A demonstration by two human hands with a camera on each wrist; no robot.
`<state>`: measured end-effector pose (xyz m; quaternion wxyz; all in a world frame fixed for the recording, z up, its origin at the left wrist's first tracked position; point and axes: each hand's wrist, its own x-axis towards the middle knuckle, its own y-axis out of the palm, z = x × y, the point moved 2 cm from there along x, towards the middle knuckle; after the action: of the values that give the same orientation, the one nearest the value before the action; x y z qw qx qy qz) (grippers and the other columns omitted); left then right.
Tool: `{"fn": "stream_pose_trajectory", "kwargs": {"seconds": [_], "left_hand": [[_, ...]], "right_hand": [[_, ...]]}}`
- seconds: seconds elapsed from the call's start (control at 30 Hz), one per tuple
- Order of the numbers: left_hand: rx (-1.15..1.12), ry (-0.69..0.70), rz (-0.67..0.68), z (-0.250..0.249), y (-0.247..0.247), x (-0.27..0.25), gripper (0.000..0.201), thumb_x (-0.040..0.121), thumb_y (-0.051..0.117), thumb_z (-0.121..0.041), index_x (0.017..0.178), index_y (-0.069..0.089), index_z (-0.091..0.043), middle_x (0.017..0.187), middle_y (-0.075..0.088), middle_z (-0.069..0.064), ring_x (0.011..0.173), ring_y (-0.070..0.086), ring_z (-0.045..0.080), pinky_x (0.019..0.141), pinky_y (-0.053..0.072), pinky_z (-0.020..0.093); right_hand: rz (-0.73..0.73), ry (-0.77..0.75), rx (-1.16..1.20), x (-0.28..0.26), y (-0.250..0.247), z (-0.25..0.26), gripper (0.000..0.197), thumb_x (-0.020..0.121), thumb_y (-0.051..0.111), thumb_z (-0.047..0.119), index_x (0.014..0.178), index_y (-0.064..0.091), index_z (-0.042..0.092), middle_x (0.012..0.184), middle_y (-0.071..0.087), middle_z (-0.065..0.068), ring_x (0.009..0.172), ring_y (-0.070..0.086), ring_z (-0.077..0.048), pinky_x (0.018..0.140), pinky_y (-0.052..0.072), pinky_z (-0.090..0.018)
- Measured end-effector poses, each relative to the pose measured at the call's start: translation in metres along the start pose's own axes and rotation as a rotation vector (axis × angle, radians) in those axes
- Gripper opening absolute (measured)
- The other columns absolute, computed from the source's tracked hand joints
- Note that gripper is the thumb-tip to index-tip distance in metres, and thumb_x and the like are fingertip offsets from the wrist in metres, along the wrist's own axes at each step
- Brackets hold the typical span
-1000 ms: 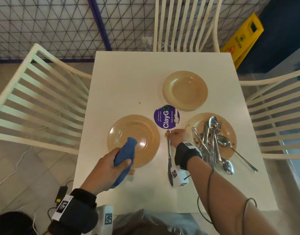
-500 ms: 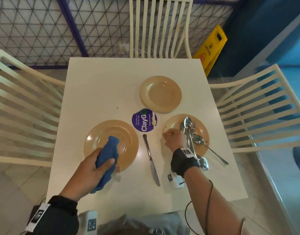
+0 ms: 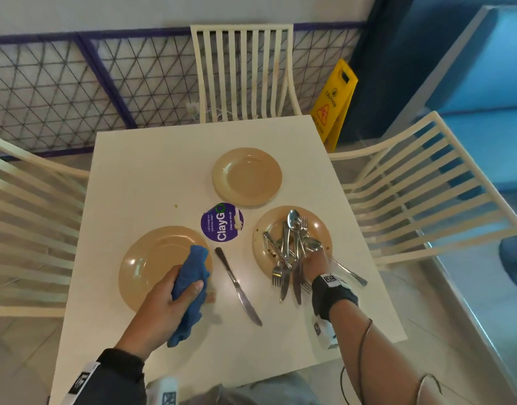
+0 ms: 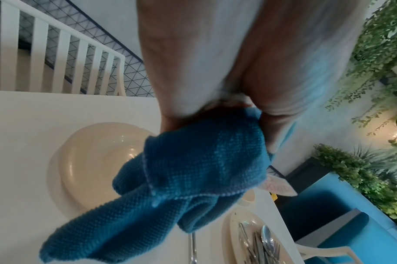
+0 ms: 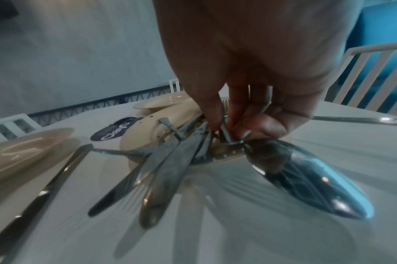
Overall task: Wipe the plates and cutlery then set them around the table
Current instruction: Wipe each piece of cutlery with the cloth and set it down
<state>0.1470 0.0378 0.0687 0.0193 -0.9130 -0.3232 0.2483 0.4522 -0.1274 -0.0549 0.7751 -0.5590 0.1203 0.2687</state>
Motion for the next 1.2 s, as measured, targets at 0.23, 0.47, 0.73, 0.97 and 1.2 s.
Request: {"fn": "stream_pose_trajectory", "kwargs": {"seconds": [0.23,0.47,0.73,0.97,1.2], "left_hand": [[-0.164,-0.02,-0.011,-0.022,0.04,0.004,0.046,0.09,0.061,-0.06,0.134,0.048,-0.056,0.132,0.066,-0.013,0.114,0.07,0.028,0.103,0.049,0.059],[-0.261,-0.025,-0.047,-0.058,0.085,0.033,0.038,0.098,0.053,-0.049,0.134,0.049,-0.055,0.133,0.067,-0.006,0.122,0.065,0.021,0.108,0.046,0.056],[-0.514,0.042,-0.148,-0.116,0.14,0.076,0.032,0.107,0.042,-0.022,0.137,0.05,-0.031,0.128,0.068,0.011,0.103,0.074,0.031,0.098,0.055,0.05],[-0.302,0.17,-0.256,-0.139,0.178,0.096,0.071,0.099,0.055,-0.002,0.152,0.029,-0.042,0.137,0.056,-0.012,0.115,0.064,0.006,0.096,0.053,0.028],[-0.306,0.164,-0.51,-0.153,0.192,0.104,0.037,0.095,0.064,-0.01,0.131,0.055,-0.017,0.114,0.071,0.004,0.104,0.071,0.02,0.094,0.058,0.04]], "right_hand": [[0.21,-0.052,-0.009,-0.005,-0.027,0.003,0.025,0.098,0.049,0.014,0.107,0.07,0.004,0.111,0.07,-0.012,0.103,0.066,-0.03,0.089,0.054,-0.034],[0.41,-0.019,0.601,-0.032,-0.06,-0.012,0.026,0.1,0.035,0.0,0.083,0.054,0.007,0.06,0.059,-0.005,0.047,0.051,-0.017,0.048,0.044,-0.03],[0.624,-0.2,0.945,-0.081,-0.117,0.003,0.024,0.106,0.039,0.01,0.095,0.06,0.009,0.063,0.044,0.0,0.041,0.032,-0.005,0.036,0.028,-0.017],[0.558,-0.414,0.71,-0.115,-0.146,0.014,0.024,0.106,0.037,0.019,0.103,0.058,0.008,0.06,0.041,0.006,0.043,0.033,-0.005,0.039,0.03,-0.018],[0.525,-0.425,0.725,-0.109,-0.16,0.017,0.025,0.106,0.038,0.021,0.091,0.059,0.02,0.063,0.046,0.003,0.049,0.039,-0.007,0.045,0.033,-0.022]]}}
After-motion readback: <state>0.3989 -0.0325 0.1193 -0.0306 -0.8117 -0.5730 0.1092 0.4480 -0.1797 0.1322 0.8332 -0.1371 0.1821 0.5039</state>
